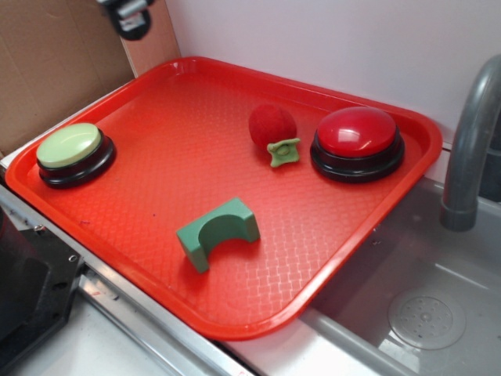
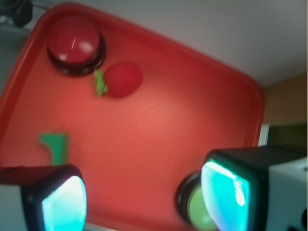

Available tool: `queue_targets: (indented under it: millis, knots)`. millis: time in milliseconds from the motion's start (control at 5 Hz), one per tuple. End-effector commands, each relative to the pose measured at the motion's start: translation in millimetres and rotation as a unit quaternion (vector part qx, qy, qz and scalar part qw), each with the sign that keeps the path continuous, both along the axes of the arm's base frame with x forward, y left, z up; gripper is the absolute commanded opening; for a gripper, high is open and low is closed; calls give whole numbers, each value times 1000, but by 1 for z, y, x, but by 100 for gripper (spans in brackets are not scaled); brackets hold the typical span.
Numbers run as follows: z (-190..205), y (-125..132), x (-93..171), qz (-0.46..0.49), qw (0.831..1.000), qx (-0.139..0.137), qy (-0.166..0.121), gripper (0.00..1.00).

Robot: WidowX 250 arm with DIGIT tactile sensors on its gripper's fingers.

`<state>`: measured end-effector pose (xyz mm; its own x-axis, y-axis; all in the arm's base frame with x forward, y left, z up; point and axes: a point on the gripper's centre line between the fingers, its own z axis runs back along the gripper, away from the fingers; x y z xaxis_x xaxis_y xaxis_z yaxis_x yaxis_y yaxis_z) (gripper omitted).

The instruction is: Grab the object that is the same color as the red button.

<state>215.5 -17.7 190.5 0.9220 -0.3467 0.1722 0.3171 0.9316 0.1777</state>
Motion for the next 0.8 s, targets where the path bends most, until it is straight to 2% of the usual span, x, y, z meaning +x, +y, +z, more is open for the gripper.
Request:
queue_targets:
  millis: [0, 200, 400, 600]
  knots:
    - [-38, -3, 56, -72, 996, -11, -43, 100]
    - [-63, -3, 73, -99, 994, -29, -36, 100]
    - [-88, -10, 89, -104, 994, -20, -29, 100]
    - [-111, -14, 101, -123, 992, -27, -15, 100]
